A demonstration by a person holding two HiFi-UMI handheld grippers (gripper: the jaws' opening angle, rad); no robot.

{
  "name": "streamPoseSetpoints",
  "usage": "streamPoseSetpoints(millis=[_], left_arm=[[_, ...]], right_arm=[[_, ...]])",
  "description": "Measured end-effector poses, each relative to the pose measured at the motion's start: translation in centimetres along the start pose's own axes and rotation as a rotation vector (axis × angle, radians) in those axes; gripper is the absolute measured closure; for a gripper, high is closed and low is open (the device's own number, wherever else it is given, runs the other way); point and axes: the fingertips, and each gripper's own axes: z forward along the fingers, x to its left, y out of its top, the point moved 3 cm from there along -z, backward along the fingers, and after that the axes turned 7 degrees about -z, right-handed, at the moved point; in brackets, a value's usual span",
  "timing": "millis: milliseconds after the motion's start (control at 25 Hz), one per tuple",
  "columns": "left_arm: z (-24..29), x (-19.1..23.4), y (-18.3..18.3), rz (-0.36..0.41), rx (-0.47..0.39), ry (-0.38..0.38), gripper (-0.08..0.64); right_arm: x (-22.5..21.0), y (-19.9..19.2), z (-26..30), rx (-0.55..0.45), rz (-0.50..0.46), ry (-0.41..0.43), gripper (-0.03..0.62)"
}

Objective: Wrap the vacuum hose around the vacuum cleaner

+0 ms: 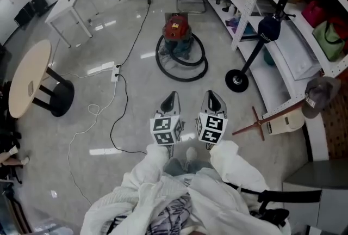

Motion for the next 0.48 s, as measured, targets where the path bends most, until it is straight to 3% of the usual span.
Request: streamPoseSetpoints(millis=[480], left_arm=[[1.6, -0.8, 0.3, 0.002, 0.003, -0.005, 0.557]], right_arm=[[-1.2, 0.6, 1.1, 0.0, 0.009, 0.005, 0.574]])
